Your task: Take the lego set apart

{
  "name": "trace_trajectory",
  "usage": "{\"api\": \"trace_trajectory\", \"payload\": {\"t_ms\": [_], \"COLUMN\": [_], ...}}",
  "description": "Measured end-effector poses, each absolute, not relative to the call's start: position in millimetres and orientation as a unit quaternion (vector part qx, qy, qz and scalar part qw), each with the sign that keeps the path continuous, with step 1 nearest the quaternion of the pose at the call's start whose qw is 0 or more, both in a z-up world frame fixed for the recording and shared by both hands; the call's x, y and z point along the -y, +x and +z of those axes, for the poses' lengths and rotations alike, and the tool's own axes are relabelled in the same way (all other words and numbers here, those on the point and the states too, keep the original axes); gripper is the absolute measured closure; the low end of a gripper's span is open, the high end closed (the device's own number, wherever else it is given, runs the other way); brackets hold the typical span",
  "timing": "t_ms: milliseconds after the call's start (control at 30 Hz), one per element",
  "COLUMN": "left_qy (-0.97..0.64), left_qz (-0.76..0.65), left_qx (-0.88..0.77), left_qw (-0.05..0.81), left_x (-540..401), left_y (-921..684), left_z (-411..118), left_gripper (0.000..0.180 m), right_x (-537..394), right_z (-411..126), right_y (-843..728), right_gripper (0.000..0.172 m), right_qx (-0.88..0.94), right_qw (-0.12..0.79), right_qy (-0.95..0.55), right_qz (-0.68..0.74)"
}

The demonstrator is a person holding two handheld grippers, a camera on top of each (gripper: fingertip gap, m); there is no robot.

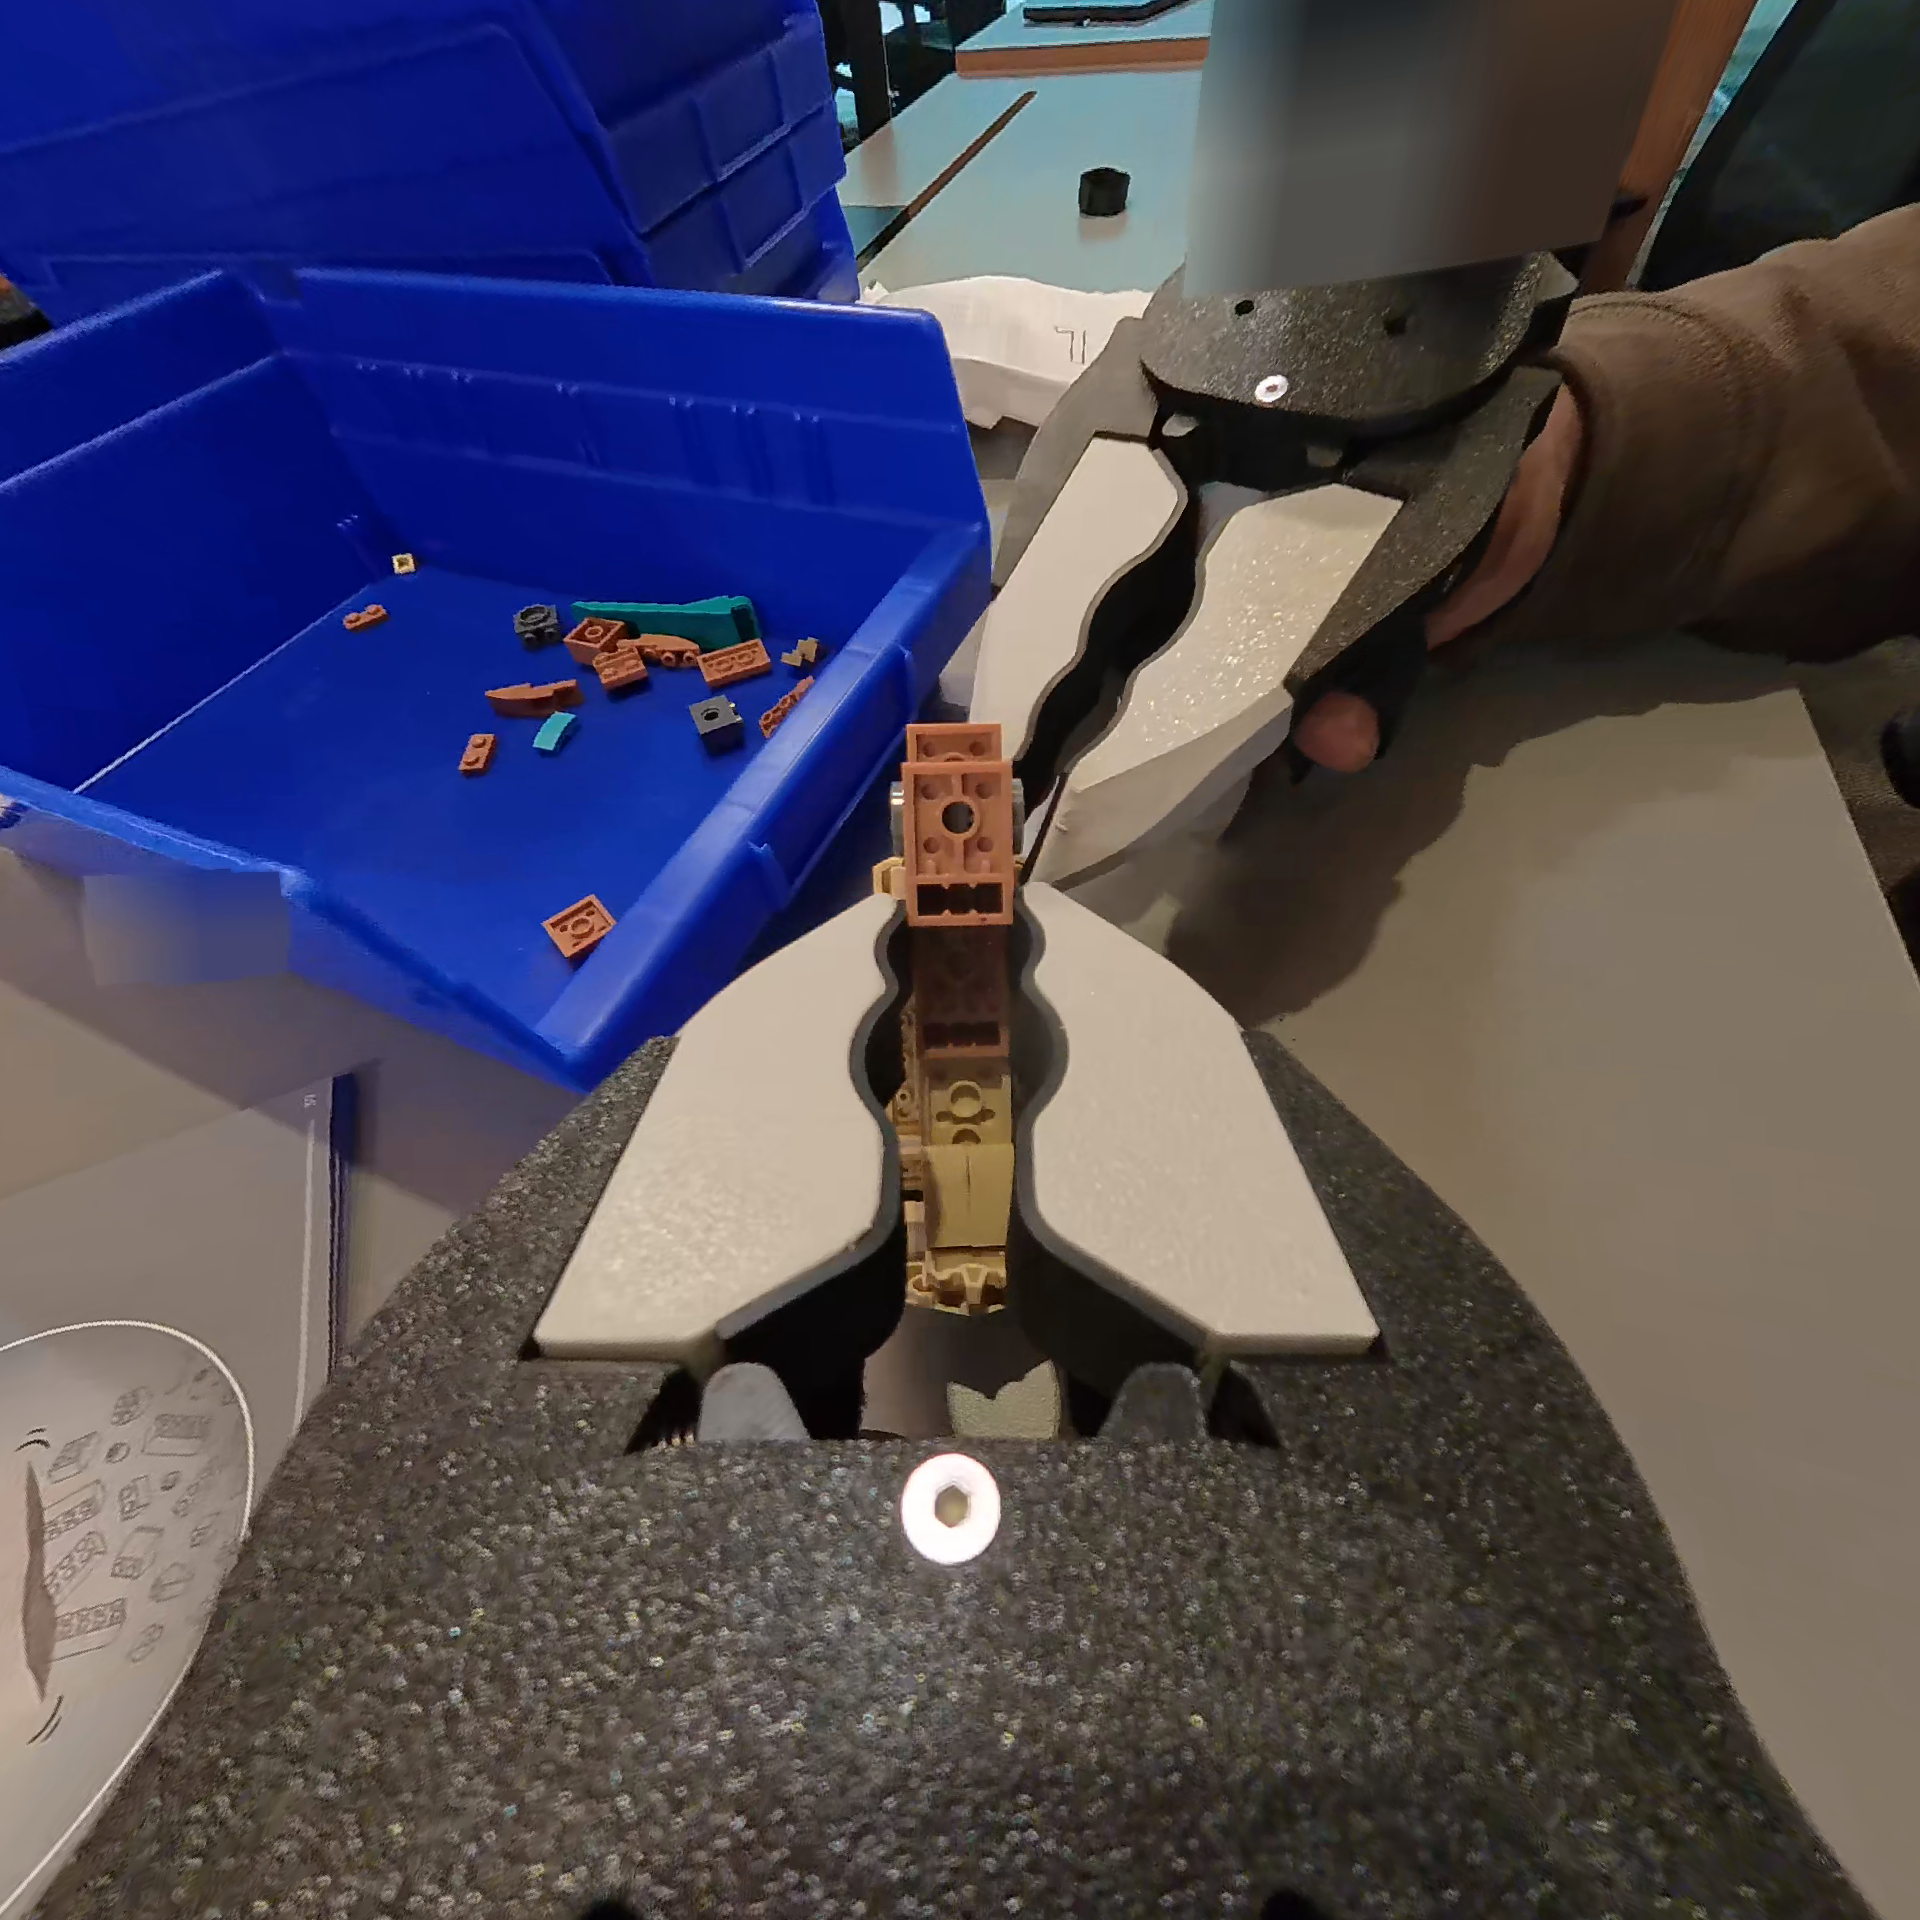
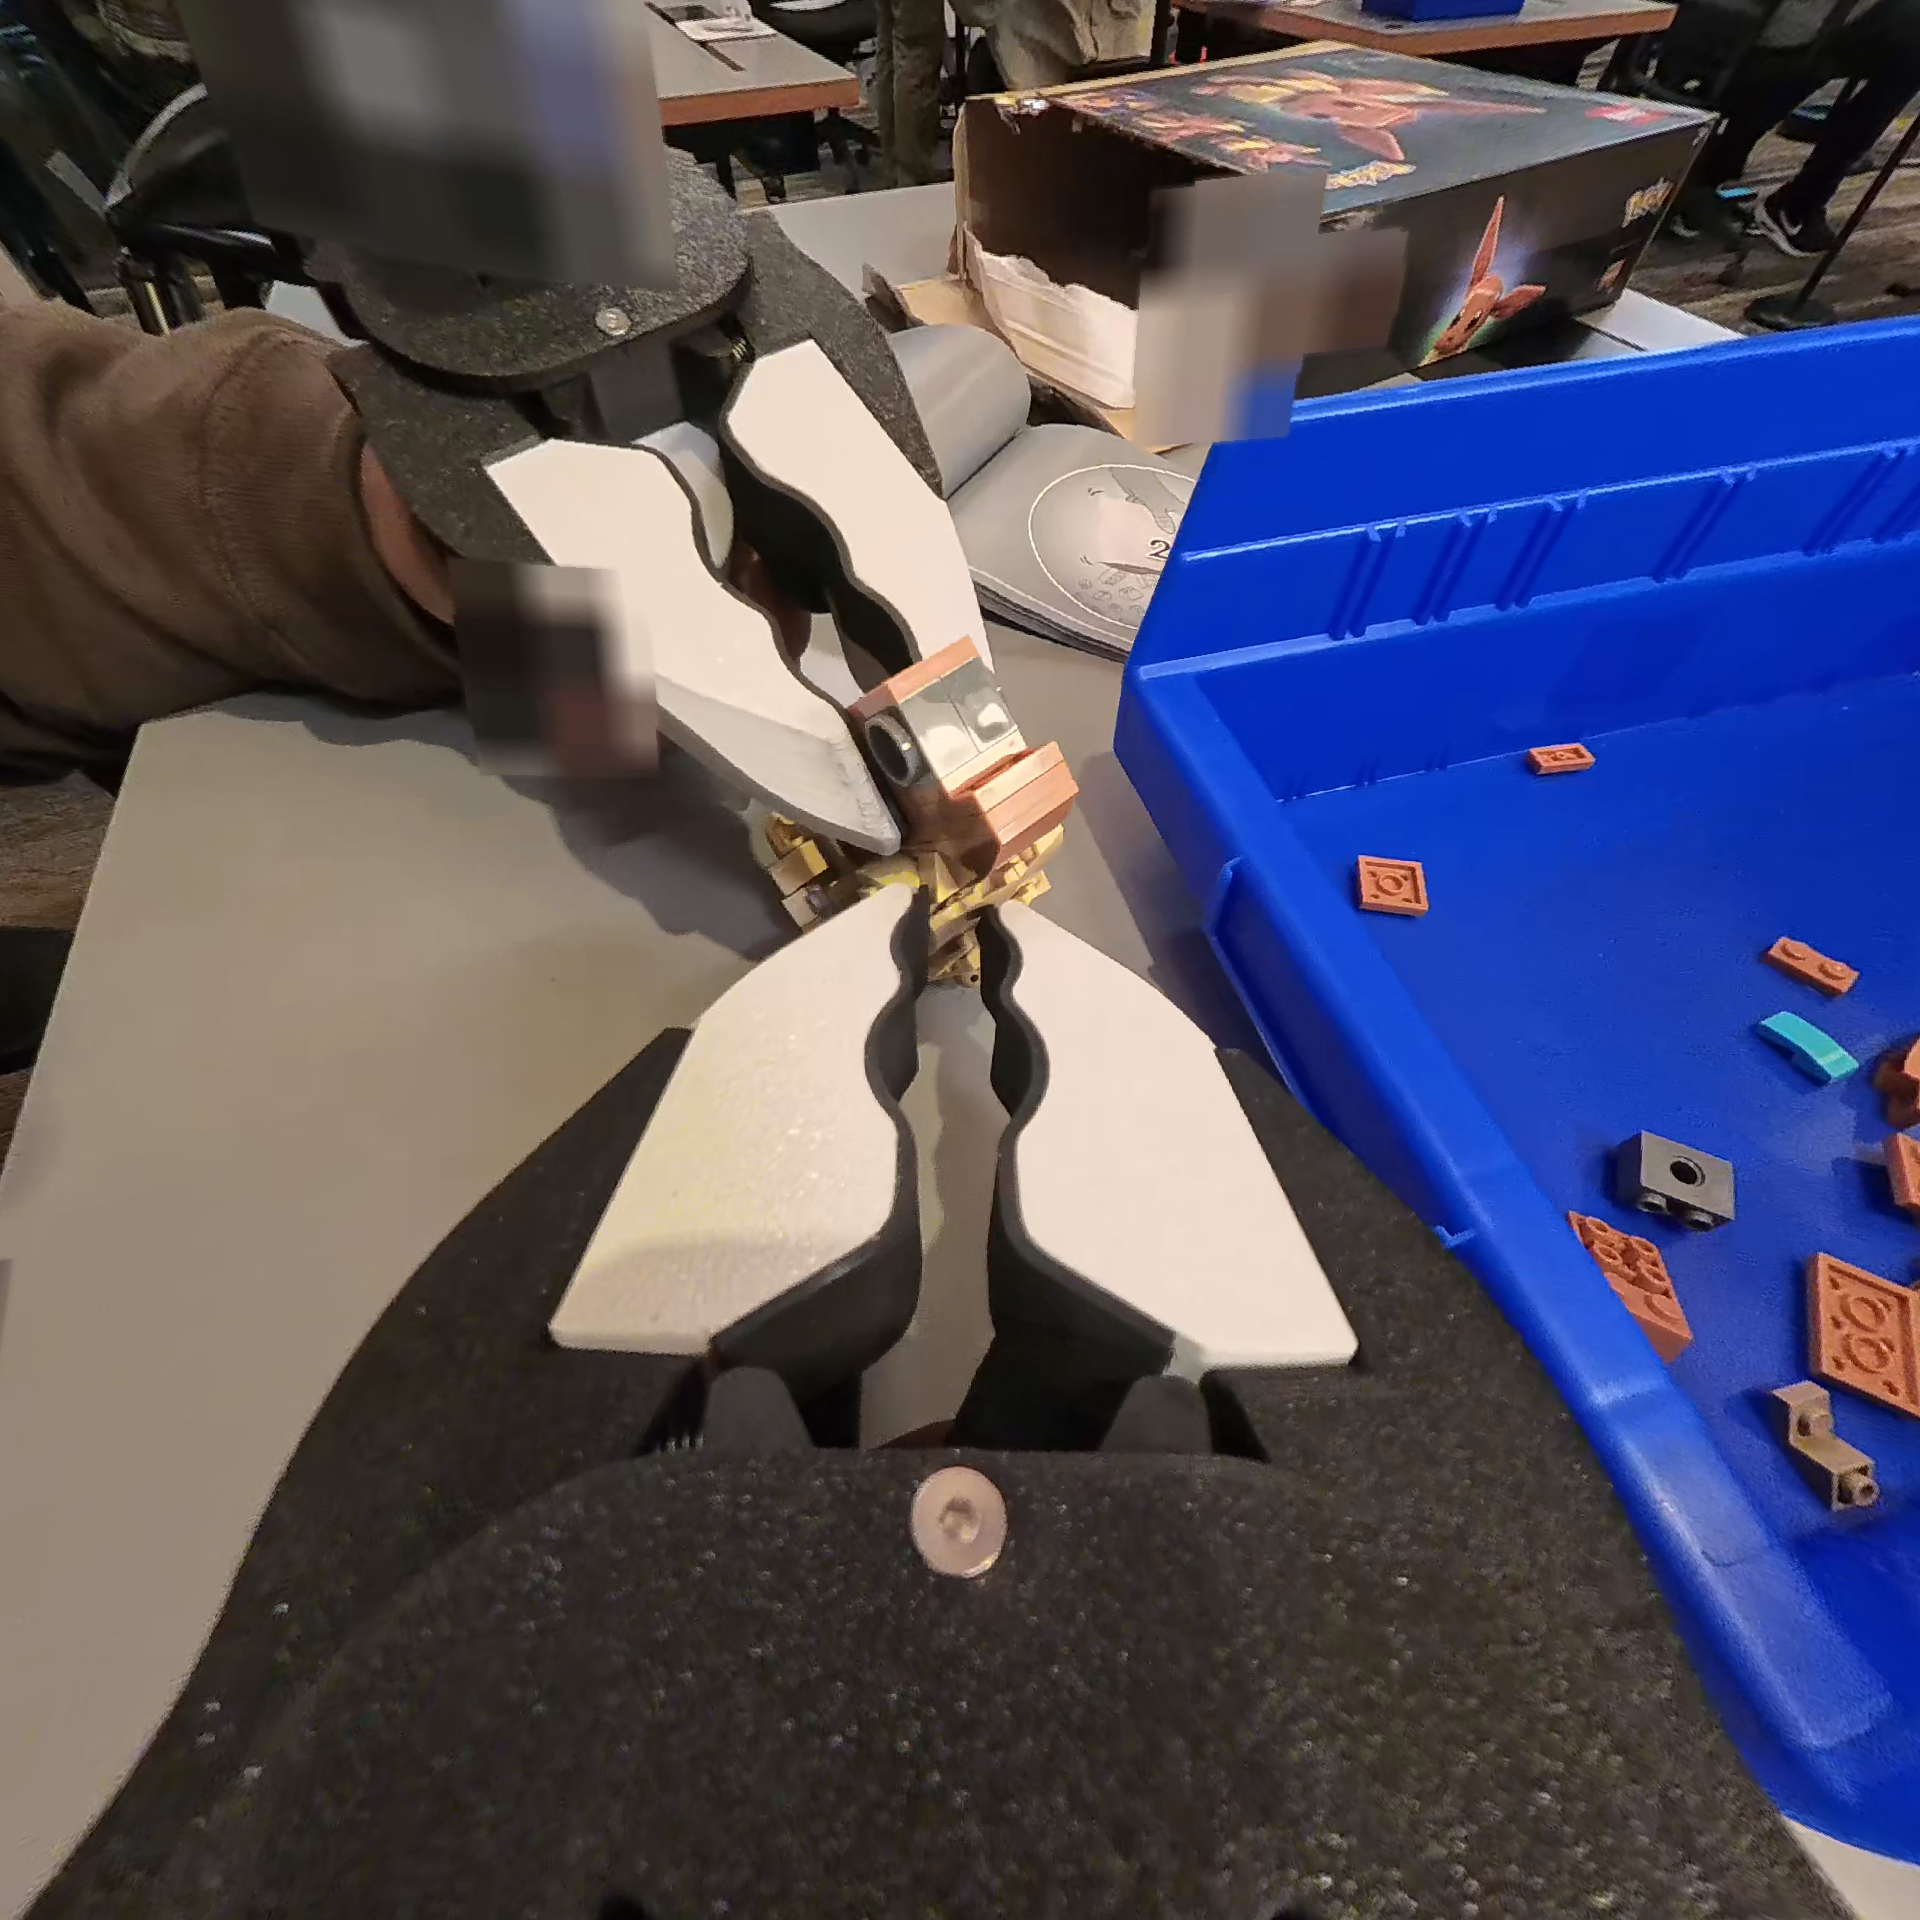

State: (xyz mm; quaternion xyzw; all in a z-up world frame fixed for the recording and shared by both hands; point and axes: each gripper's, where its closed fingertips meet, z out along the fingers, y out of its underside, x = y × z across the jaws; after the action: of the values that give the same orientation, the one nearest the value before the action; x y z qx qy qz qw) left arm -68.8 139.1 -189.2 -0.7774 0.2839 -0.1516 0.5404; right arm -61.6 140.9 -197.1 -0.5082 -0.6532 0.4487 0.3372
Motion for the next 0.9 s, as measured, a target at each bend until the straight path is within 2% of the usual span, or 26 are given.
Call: {"api": "trace_trajectory", "payload": {"t_ms": [67,167,367,600,900], "left_qy": [-0.783,-0.781,-0.779,-0.773,-0.764], "left_qz": [-0.147,-0.178,-0.173,-0.183,-0.158], "left_qx": [-0.275,-0.263,-0.279,-0.31,-0.363], "left_qw": [0.538,0.538,0.534,0.523,0.509], "left_x": [-140.8,-139.4,-138.4,-133.2,-127.2], "left_y": [-73.2,-78.2,-73.6,-66.5,-54.0], "left_z": [-190.6,-190.3,-190.8,-194.1,-198.0], "left_gripper": [0.164,0.164,0.164,0.164,0.164], "right_x": [-142.6,-158.6,-158.2,-149.2,-124.8], "right_z": [-197.8,-208.1,-191.9,-175.7,-185.0], "right_y": [-60.4,-58.5,-56.6,-52.0,-52.3], "right_gripper": [0.172,0.172,0.172,0.152,0.141], "right_qx": [0.658,0.67,0.637,0.656,0.704], "right_qw": [0.34,0.357,0.351,0.395,0.411], "right_qy": [-0.506,-0.522,-0.512,-0.442,-0.379], "right_qz": [0.442,0.39,0.457,0.467,0.437]}}
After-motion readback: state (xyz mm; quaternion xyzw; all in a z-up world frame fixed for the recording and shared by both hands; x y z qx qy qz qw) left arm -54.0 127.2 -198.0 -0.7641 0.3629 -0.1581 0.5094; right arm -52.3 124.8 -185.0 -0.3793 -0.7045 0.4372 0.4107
